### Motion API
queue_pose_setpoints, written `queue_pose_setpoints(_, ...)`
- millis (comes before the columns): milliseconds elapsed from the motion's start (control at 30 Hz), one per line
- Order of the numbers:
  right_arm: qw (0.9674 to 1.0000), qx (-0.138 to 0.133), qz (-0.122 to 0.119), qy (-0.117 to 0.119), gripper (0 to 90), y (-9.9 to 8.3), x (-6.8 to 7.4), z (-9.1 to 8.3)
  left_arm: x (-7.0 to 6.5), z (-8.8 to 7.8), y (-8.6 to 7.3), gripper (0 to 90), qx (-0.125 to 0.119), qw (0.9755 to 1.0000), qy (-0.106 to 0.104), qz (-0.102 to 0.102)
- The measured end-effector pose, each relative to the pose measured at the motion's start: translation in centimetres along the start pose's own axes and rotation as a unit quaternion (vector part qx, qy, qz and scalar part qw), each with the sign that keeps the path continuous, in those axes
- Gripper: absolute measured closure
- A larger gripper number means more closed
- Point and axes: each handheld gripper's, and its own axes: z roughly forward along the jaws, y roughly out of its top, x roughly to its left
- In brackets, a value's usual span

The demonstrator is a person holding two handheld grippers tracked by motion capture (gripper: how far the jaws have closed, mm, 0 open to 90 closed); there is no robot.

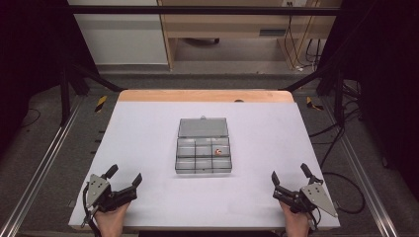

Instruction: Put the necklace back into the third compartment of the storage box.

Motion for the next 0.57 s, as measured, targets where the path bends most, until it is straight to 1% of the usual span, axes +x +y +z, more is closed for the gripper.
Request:
queue_pose_setpoints(67,1.0000,0.000,0.000,0.000,0.8,0.00,0.00,0.00,0.10,-0.17,-0.07,7.6,-0.003,1.0000,0.006,0.001)
queue_pose_setpoints(267,1.0000,0.000,0.000,0.000,0.8,0.00,0.00,0.01,0.37,-0.28,-0.40,7.5,-0.003,1.0000,0.008,-0.005)
queue_pose_setpoints(567,1.0000,0.000,0.000,0.000,0.8,0.00,0.00,0.02,0.31,-0.21,-0.43,7.1,-0.001,0.9999,0.012,0.000)
